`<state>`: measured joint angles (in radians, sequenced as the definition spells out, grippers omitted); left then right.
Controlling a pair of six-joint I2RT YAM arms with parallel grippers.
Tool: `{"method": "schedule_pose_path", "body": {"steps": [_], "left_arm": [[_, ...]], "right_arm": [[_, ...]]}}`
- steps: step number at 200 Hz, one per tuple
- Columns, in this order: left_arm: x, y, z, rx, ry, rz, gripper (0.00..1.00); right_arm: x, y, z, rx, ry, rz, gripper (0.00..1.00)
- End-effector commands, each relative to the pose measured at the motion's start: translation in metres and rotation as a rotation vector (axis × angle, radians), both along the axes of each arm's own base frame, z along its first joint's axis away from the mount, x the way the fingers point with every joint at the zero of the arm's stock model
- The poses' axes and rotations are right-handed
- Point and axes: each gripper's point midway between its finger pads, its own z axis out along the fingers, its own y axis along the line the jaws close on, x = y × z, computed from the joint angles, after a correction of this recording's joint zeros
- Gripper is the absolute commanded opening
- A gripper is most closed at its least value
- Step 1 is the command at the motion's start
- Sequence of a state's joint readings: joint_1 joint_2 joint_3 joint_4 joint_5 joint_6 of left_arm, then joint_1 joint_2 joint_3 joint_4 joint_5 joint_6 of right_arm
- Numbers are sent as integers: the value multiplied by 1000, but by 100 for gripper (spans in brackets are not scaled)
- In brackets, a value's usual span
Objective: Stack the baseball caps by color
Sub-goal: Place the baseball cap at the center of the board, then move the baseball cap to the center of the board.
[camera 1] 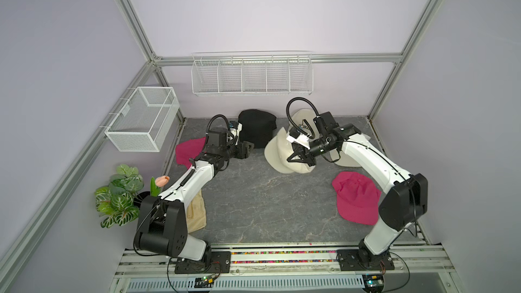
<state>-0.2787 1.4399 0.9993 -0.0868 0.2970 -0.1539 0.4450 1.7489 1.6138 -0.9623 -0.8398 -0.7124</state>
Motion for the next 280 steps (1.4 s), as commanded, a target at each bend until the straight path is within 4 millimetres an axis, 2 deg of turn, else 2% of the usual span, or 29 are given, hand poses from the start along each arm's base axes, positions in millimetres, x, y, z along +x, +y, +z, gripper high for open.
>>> {"method": "schedule_pose_path", "body": {"steps": [1,33,52,84,104,119,140,153,167,170,172,176,204,224,246,255,280], "left_arm": [[18,47,25,-9,-103,320,81],[16,74,13,11,-62,485,100],[15,81,3,12,-26,539,99],[9,75,-14,9,49,515,99],[1,72,-27,10,109,497,100],[-7,66,-37,-23,143,466,100],[-16,47,-52,-97,175,373,100],[-20,38,-64,-131,211,338,100],[-24,31,-73,-159,251,312,100],[-25,29,-75,-165,260,306,100],[-26,28,-76,-169,263,303,100],[-28,26,-77,-174,272,296,100],[-43,21,-94,-166,356,297,100],[-55,11,-103,-144,406,278,100],[-70,-7,-110,-126,441,228,100],[-74,-13,-112,-123,452,212,100],[-85,-26,-116,-162,486,174,100]], "right_arm": [[-18,-5,-17,-93,98,61,8],[-29,-4,-35,-173,201,146,11],[-36,-4,-44,-214,264,209,13],[-12,0,-68,-287,248,217,14],[19,5,-81,-346,189,175,27],[60,14,-87,-403,127,52,40],[115,44,-71,-348,60,-145,60],[145,52,-64,-329,8,-267,71],[167,53,-56,-320,-26,-381,91],[170,52,-53,-318,-31,-407,100],[172,51,-52,-317,-34,-419,92],[174,51,-48,-312,-34,-445,89],[176,35,-29,-305,-7,-628,89],[170,15,-28,-252,-49,-776,89],[152,-23,-33,-174,-121,-967,89],[144,-38,-28,-120,-122,-1047,89],[112,-72,-44,-125,-68,-1169,89]]}}
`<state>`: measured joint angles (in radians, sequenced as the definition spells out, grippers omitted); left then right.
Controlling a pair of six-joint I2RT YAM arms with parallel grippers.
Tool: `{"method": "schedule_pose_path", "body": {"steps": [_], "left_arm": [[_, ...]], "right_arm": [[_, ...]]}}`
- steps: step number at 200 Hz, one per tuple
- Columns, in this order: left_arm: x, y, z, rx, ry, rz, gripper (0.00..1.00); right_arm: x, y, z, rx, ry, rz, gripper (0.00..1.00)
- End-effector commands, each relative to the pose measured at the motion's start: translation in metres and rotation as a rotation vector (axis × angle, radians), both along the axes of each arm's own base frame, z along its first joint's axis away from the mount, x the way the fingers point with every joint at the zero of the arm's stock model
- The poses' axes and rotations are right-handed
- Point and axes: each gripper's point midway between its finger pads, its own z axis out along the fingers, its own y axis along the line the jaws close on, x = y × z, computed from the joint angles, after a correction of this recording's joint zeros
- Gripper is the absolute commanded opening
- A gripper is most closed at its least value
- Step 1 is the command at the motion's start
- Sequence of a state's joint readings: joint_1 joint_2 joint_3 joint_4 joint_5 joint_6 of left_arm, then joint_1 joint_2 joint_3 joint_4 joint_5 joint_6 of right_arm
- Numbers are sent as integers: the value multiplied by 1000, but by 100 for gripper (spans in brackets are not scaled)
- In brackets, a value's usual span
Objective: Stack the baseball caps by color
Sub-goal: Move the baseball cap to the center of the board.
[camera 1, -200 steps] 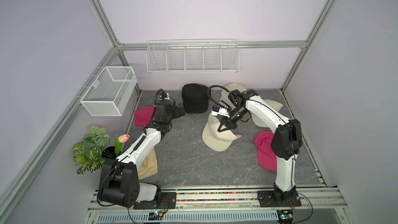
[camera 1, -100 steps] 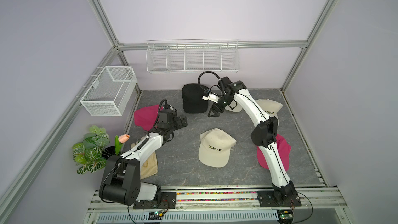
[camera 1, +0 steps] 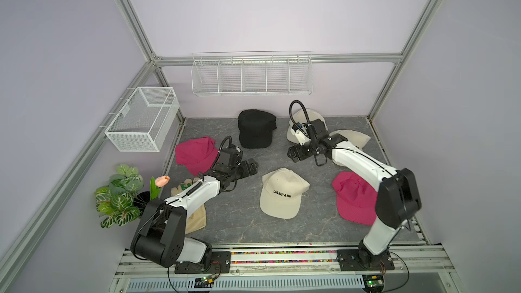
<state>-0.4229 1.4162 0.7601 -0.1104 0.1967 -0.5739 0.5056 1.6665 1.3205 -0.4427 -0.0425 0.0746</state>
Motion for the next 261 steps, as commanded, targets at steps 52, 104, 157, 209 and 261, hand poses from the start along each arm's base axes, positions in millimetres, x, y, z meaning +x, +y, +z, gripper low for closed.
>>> {"method": "schedule_pose_path", "body": {"steps": [52,104,157,209,261], "left_arm": [[-46,-28,-26,-94,127,-76,100],[-65,-50,-26,-171,136,-149,100],[-74,-53,-28,-229,144,-161,100],[-76,-50,-37,-232,146,-125,99],[-80,-59,-42,-252,167,-133,98]], "right_arm": [[-52,-78,-13,284,50,-474,89],[-122,-60,-26,589,131,-357,89],[-167,-51,-25,647,130,-192,89],[-176,-41,-40,627,156,-108,89],[-175,-21,-55,574,220,-20,89]]}}
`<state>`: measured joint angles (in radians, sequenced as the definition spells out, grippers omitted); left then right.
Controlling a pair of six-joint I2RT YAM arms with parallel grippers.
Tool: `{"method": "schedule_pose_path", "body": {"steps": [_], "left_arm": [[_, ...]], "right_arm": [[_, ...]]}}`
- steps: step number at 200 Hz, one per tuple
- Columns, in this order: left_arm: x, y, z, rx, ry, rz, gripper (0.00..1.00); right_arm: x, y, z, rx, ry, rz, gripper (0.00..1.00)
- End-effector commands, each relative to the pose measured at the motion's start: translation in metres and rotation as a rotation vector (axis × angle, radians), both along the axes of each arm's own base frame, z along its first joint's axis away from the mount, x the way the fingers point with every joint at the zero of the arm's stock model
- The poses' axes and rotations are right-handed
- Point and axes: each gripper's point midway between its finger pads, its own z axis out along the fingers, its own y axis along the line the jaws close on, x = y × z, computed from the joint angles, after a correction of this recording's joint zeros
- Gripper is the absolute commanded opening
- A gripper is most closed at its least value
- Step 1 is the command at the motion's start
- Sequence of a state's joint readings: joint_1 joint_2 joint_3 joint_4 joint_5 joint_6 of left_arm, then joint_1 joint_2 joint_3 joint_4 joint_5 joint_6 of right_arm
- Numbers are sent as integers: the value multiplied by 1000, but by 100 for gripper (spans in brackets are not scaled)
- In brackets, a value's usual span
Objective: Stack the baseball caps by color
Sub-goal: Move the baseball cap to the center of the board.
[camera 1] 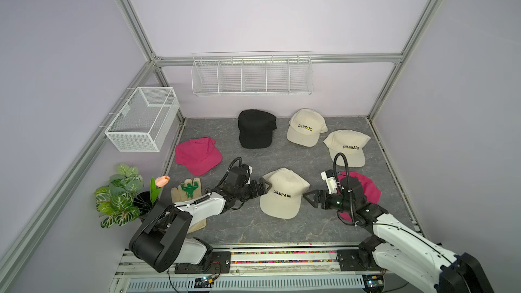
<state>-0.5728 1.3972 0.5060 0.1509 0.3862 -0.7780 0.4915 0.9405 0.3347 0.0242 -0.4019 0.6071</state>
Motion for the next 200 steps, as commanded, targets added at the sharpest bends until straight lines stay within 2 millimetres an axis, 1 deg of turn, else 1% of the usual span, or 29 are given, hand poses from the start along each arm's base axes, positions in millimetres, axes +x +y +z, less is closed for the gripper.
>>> {"method": "schedule_pose_path", "body": {"steps": [1,20,43,60,70,87,113,126,143,152,164,179,200], "left_arm": [[0,-5,-2,-27,15,21,98],[-3,-2,-9,-19,59,45,98],[-6,-2,-13,-26,65,44,98],[-6,-2,-15,-22,68,44,98],[-4,-5,-16,-26,69,38,98],[2,-13,-12,-45,55,20,98],[13,-34,-4,-141,44,-8,99],[17,-39,-7,-153,56,-18,98],[20,-43,-12,-148,69,-27,98],[24,-46,-12,-148,67,-34,98],[30,-46,-11,-131,51,-36,98],[41,-40,-11,-74,34,-19,98],[59,-33,-6,-45,-3,2,99]], "right_arm": [[4,16,11,20,-55,84,89],[4,24,6,15,-34,121,89],[7,31,0,7,-35,157,89],[12,32,-9,-29,-18,160,89],[14,34,-16,-40,-5,168,89],[23,42,-18,-29,-21,181,89],[43,49,-27,-37,-32,155,89],[51,55,-29,-29,-27,154,89],[66,60,-24,-24,-51,133,89],[76,61,-20,-36,-74,116,89],[92,62,-17,-67,-106,87,89],[109,66,-14,-75,-128,64,89],[127,75,-20,-60,-123,48,89]]}}
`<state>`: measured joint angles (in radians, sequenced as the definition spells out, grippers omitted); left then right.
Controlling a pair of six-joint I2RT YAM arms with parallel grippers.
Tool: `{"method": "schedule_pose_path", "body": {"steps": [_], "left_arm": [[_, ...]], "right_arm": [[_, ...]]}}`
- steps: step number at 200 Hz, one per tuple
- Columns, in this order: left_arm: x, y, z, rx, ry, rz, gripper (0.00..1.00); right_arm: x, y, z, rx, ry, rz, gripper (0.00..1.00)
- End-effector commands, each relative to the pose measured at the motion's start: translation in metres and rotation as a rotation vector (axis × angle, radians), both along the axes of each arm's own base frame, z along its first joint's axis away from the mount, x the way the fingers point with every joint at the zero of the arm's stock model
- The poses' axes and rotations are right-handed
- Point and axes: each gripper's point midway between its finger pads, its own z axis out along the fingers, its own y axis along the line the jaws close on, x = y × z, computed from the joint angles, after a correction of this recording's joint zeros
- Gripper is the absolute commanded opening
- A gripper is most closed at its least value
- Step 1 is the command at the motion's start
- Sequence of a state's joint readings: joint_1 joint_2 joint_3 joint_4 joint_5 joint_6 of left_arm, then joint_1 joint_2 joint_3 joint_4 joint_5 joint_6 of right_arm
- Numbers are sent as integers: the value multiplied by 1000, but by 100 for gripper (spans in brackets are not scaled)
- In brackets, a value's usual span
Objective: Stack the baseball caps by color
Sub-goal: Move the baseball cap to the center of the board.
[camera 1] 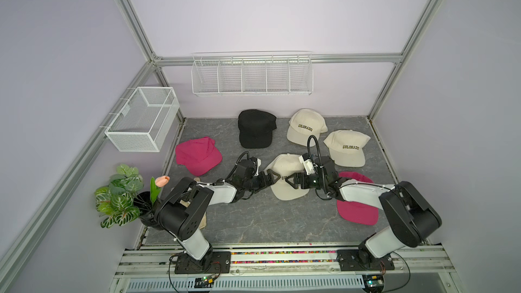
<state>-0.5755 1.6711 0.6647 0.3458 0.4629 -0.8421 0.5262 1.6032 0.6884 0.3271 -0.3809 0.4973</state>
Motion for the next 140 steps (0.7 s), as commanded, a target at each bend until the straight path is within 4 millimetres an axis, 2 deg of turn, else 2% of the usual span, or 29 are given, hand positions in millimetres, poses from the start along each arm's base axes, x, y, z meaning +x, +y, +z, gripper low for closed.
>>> {"method": "schedule_pose_path", "body": {"steps": [1,18,33,68,97,114,140], "left_arm": [[16,12,-4,64,-9,29,99],[32,22,-9,90,-6,69,99],[41,27,-12,74,6,87,99],[38,24,-7,41,24,74,99],[28,20,4,-5,59,61,99],[20,11,12,-34,63,37,99],[11,-1,8,-39,78,4,100]], "right_arm": [[24,7,-1,2,-42,-30,89],[32,11,-8,1,-16,-44,89],[35,8,-7,-10,-11,-70,89],[39,-34,-5,-183,-59,-150,89],[46,-56,-22,-225,-30,-137,89],[49,-56,-29,-204,-7,-104,89],[38,-34,-26,-114,15,13,89]]}}
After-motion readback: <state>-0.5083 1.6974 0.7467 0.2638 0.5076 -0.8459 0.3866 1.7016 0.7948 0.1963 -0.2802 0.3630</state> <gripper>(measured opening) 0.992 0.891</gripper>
